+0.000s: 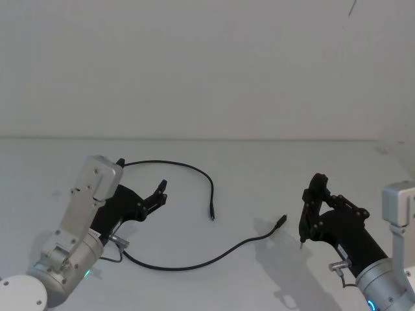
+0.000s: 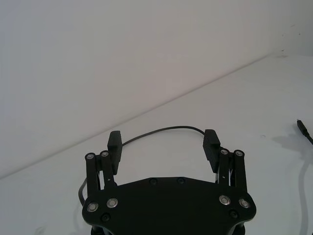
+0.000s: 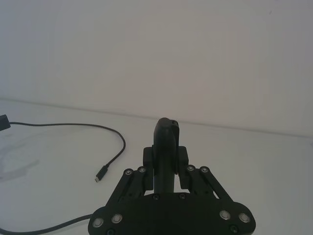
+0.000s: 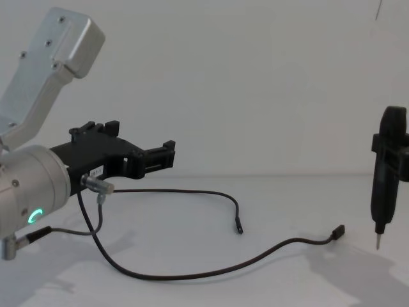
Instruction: Pick up the data cable with the one hand.
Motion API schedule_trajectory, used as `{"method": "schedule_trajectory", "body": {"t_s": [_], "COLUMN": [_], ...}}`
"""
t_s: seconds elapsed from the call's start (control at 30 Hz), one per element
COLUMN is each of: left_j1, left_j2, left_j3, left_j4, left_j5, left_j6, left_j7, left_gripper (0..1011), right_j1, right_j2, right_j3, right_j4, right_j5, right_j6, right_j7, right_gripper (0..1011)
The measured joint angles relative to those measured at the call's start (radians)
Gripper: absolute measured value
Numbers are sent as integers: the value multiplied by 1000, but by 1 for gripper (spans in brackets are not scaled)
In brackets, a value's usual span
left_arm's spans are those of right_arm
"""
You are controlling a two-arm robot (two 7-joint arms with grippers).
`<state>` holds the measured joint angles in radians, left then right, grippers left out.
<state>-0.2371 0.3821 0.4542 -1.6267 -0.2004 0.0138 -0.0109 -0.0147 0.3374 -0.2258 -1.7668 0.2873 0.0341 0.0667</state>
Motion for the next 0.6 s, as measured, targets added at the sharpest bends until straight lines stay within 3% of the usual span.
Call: {"method": "schedule_trajectory", "body": {"t_s": [0.6], "left_j1": [0], "left_j2": [0], "left_j3": [0], "left_j4": [1], "left_j5": [0], "left_j6": [0], "left_j7": [0], "left_gripper": [1001], "right_j1": [0], "right_j2": [0], "right_j3": [0], "right_j4": [0], "right_j5": [0], "right_j6": [0], "right_j7": [0], "right_gripper": [279]}}
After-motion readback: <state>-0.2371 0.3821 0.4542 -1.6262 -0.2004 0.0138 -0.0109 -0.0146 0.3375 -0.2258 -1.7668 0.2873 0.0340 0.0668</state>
